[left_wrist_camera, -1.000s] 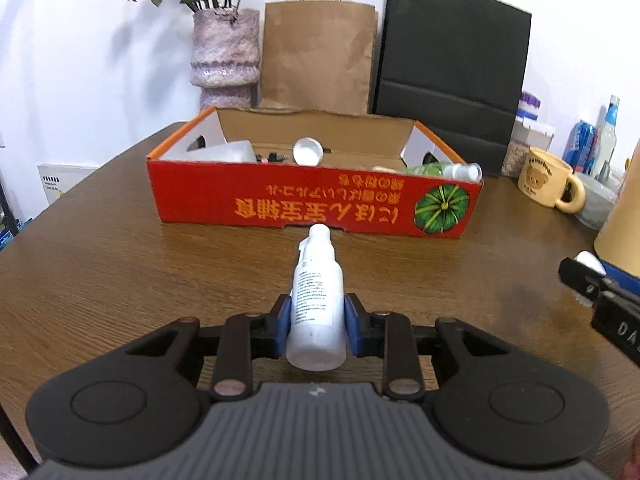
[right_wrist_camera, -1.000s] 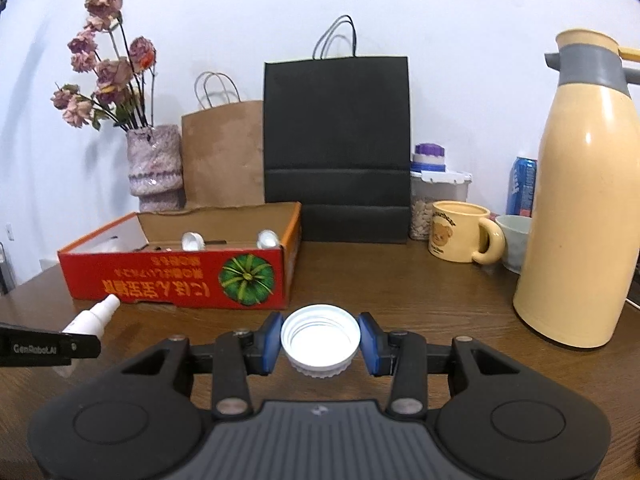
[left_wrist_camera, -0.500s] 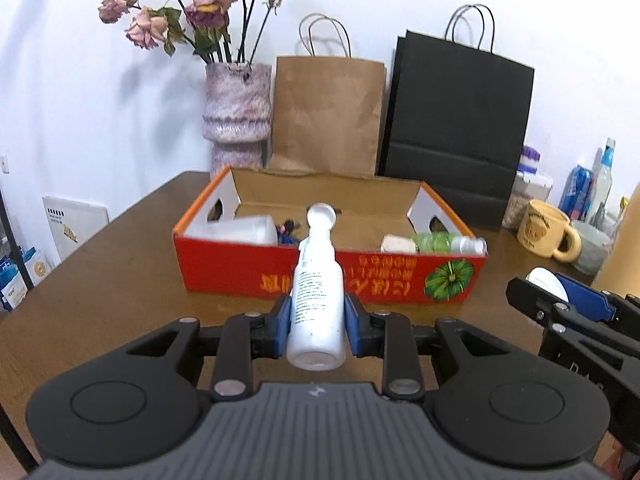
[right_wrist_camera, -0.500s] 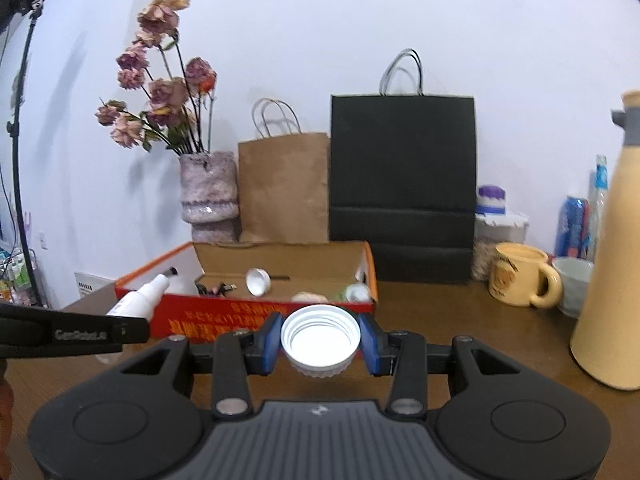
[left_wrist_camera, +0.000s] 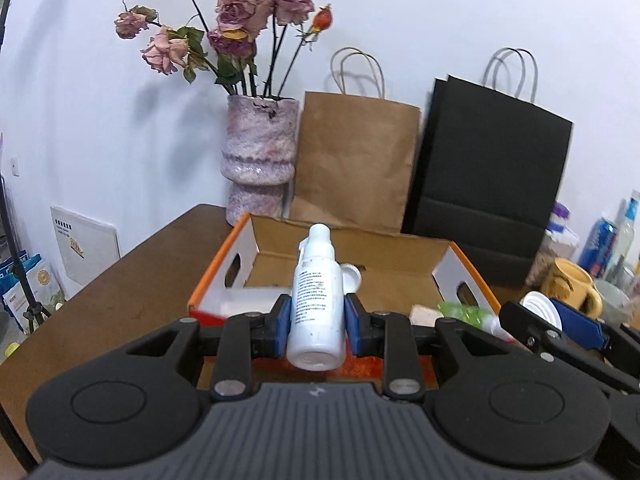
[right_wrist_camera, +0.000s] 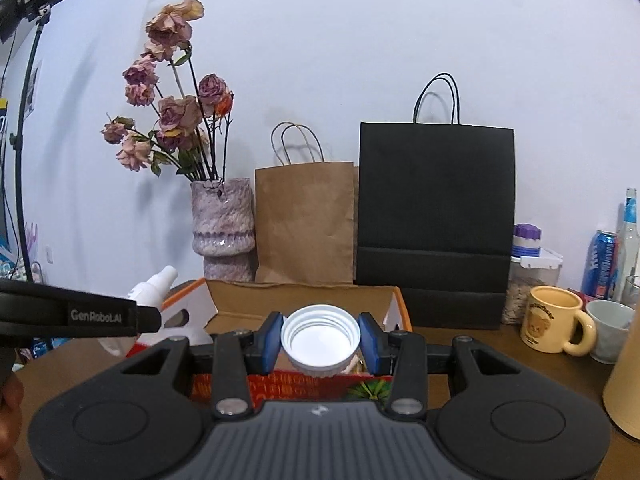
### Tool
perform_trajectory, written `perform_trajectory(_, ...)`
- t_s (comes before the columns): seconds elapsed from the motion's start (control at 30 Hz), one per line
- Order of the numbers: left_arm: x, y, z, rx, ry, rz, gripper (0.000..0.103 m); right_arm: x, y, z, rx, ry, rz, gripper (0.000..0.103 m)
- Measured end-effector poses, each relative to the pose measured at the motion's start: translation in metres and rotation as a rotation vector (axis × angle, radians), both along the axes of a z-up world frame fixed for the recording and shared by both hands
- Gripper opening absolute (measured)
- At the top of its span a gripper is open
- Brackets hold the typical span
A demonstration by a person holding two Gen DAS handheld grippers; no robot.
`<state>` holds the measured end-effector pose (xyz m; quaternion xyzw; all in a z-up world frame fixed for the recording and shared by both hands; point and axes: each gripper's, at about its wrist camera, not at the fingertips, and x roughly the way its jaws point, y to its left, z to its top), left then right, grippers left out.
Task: Organize rigid objects
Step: 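Carry the spray bottle and white cap into the red box and release both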
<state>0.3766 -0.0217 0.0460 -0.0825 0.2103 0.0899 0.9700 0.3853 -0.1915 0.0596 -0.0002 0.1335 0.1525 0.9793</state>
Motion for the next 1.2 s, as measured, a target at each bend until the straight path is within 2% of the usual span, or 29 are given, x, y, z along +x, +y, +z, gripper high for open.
perform_trajectory(0.4, 0.052, 0.018, 0.005, -0.014, -0.012, 0.039, 0.029, 0.059, 0.020, 0.000, 0.022, 0.005, 0.026, 0.040)
perform_trajectory(0.9, 0.124, 0.023, -0.017, 0.058, 0.045, 0.040, 0.029, 0.137, 0.034, -0.016, 0.021, 0.053, 0.053, 0.040)
perform_trajectory(1.2, 0.152, 0.027, -0.035, 0.114, 0.079, 0.042, 0.029, 0.166, 0.034, -0.028, -0.001, 0.074, 0.058, 0.040)
